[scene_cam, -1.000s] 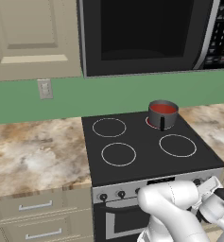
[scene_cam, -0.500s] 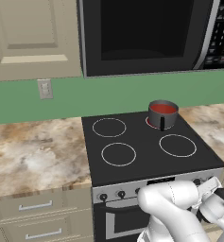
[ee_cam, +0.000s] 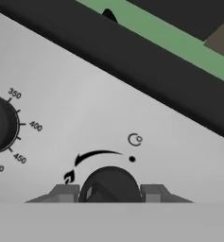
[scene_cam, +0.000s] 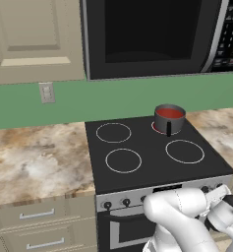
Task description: Wait until the marinara sauce is simmered to a deep red color and then turn off the stove.
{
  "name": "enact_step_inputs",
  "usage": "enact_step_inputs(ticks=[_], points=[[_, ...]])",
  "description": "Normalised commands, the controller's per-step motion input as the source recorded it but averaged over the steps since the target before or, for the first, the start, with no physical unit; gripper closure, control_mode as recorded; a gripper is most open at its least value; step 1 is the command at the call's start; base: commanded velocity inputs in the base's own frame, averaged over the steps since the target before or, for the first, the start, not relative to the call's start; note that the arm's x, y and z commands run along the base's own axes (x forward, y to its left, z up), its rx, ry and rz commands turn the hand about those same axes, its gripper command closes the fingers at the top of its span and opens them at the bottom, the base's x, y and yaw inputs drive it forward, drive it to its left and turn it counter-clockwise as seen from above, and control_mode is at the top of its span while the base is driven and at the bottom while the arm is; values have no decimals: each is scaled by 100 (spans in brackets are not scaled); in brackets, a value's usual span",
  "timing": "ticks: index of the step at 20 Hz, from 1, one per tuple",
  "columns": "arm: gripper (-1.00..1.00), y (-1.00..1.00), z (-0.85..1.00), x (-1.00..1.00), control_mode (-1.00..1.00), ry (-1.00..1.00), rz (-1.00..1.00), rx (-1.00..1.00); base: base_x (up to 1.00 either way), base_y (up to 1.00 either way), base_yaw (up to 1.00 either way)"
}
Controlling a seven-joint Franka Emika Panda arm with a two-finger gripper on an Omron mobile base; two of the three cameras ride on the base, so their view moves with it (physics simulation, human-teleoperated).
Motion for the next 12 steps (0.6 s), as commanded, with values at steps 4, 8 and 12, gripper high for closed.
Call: enact_step_inputs(ticks=[4,8,12], points=[[100,-6,7,-5,-100,1,0,13,0,0,0],[100,-8,6,-8,-100,0,-1,15,0,0,0],[100,-12,5,-11,-100,0,-1,16,0,0,0]])
